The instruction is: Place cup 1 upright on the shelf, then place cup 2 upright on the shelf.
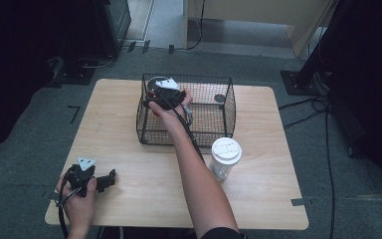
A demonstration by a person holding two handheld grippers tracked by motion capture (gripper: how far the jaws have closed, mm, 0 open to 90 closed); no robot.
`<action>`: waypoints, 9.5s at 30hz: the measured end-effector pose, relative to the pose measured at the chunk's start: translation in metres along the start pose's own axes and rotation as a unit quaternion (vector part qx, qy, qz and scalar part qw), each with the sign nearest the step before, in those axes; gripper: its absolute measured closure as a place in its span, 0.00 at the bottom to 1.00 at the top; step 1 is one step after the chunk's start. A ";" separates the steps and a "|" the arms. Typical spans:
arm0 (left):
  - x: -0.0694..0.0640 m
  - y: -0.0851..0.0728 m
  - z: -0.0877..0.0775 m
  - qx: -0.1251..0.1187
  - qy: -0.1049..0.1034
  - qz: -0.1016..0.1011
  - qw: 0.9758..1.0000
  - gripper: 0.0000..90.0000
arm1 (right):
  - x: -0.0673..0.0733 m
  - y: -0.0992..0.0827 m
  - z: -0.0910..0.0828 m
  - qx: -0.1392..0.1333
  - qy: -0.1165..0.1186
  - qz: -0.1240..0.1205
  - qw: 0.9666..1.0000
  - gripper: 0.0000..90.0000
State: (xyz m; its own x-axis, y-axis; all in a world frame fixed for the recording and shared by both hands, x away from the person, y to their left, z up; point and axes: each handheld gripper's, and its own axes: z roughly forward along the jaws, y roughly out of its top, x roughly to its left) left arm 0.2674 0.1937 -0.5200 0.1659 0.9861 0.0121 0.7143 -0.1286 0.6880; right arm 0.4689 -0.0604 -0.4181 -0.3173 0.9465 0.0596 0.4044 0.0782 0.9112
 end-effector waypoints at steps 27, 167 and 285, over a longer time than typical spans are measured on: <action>0.000 0.000 0.000 -0.001 0.000 -0.001 1.000 0.00 | -0.001 -0.019 0.026 0.048 -0.004 -0.019 0.999 0.08; 0.000 0.000 0.000 -0.001 0.001 0.001 1.000 0.00 | -0.093 -0.108 -0.260 -0.038 -0.060 -0.020 0.997 0.00; 0.000 0.000 0.000 -0.001 0.000 0.001 1.000 0.00 | -0.085 -0.126 -0.240 -0.055 -0.027 0.021 0.998 0.18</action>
State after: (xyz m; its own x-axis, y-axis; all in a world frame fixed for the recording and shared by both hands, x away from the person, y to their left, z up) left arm 0.2674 0.1937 -0.5201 0.1661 0.9860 0.0137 0.7129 -0.1297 0.6892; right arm 0.2393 -0.2261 -0.4407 -0.2537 0.9640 0.0801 0.3197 0.0054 0.9475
